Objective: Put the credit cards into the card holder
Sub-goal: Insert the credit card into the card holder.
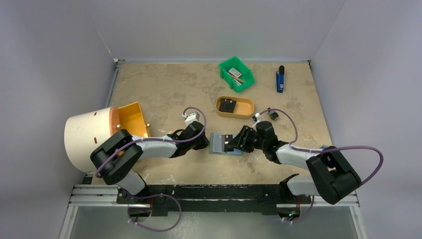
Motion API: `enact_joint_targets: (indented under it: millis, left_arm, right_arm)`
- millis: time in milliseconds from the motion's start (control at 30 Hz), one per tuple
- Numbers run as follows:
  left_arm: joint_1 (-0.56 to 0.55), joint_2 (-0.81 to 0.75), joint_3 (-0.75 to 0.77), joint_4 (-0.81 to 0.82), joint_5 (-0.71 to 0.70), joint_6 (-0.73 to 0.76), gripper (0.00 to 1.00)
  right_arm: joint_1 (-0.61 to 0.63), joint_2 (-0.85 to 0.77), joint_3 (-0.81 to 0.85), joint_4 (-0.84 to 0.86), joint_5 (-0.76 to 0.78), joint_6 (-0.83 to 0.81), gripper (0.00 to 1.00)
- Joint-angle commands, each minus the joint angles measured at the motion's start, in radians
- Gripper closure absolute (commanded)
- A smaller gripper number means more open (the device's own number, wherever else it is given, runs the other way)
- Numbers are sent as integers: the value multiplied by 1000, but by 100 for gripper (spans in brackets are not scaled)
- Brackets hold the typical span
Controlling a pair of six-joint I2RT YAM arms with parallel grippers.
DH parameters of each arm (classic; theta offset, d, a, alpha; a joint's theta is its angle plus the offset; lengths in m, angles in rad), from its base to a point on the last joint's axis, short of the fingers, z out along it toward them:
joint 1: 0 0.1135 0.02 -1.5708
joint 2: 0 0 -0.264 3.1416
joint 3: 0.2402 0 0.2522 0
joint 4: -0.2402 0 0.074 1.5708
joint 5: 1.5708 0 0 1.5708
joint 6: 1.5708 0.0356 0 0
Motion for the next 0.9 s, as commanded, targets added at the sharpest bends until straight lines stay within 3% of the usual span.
enact_joint_targets:
  millis: [0, 700, 867]
  left_arm:
    - [-6, 14, 3, 14, 10, -6, 95]
    - [-4, 20, 2, 22, 19, -2, 96]
    - [-4, 0, 0, 4, -5, 1, 96]
  right_arm:
    - [7, 27, 59, -24, -37, -43, 52]
    - [69, 119, 171, -66, -61, -89, 52]
    - [70, 76, 228, -212, 35, -138, 51]
